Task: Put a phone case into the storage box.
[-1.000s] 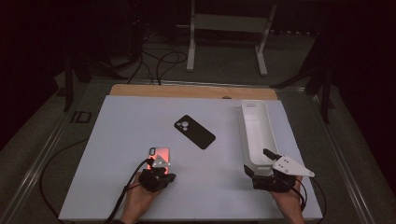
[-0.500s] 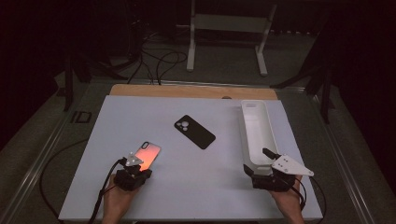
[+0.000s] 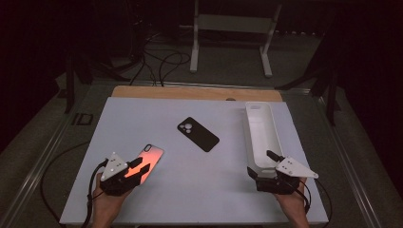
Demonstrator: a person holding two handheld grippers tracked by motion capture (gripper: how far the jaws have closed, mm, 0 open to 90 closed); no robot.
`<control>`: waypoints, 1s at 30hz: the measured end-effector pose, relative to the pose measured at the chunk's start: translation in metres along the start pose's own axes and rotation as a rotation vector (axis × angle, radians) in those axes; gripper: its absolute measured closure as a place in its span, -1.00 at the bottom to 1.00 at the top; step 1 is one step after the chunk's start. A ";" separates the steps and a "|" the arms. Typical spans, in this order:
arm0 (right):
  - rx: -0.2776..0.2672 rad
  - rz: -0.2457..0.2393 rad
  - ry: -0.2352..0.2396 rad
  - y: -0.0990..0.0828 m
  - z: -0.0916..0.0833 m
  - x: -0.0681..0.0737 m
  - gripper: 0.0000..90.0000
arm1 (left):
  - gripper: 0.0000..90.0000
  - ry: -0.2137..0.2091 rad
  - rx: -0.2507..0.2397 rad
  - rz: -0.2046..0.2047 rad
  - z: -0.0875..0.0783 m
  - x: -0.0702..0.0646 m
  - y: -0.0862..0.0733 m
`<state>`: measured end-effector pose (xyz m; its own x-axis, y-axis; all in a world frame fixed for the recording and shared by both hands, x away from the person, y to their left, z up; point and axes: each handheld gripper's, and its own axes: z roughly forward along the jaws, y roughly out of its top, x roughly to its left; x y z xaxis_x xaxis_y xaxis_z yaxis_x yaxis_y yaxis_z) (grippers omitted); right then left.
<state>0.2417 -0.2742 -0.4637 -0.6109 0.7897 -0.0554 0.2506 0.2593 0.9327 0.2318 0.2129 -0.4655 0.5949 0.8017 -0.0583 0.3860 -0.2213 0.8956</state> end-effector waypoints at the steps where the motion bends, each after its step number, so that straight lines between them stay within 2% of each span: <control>1: -0.001 -0.001 0.001 0.000 0.000 0.000 -0.80 | 0.18 -0.002 -0.022 -0.006 -0.004 0.002 0.000; 3: -0.002 0.001 0.002 0.000 0.000 0.000 -0.80 | -0.04 0.011 -0.045 -0.025 -0.011 0.006 0.001; 6: -0.006 0.006 0.004 -0.001 0.000 -0.002 -0.80 | -0.51 0.089 -0.077 -0.035 -0.020 0.010 0.000; 10: -0.008 0.012 0.015 -0.002 0.001 -0.002 -0.80 | -0.77 0.133 -0.100 -0.049 -0.026 0.016 -0.004; 11: -0.009 0.012 0.015 -0.002 0.001 -0.001 -0.80 | -0.87 0.152 -0.097 -0.055 -0.027 0.018 -0.004; 12: -0.013 0.010 0.020 -0.002 0.001 -0.001 -0.80 | -0.99 0.153 -0.097 -0.063 -0.027 0.020 -0.005; 17: -0.019 0.013 0.028 -0.004 0.001 -0.001 -0.80 | -1.00 0.154 -0.110 -0.079 -0.029 0.026 -0.009; 21: -0.017 0.012 0.030 -0.006 0.002 0.000 -0.80 | -1.00 0.162 -0.109 -0.073 -0.030 0.029 -0.011; 25: -0.019 0.012 0.031 -0.006 0.002 0.001 -0.80 | -1.00 0.176 -0.095 -0.064 -0.030 0.029 -0.011; 30: -0.020 0.013 0.029 -0.006 0.001 0.000 -0.80 | -1.00 0.174 -0.086 -0.069 -0.030 0.029 -0.010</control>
<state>0.2410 -0.2756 -0.4697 -0.6294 0.7764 -0.0331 0.2435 0.2375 0.9404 0.2246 0.2551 -0.4633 0.4351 0.8990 -0.0503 0.3559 -0.1204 0.9267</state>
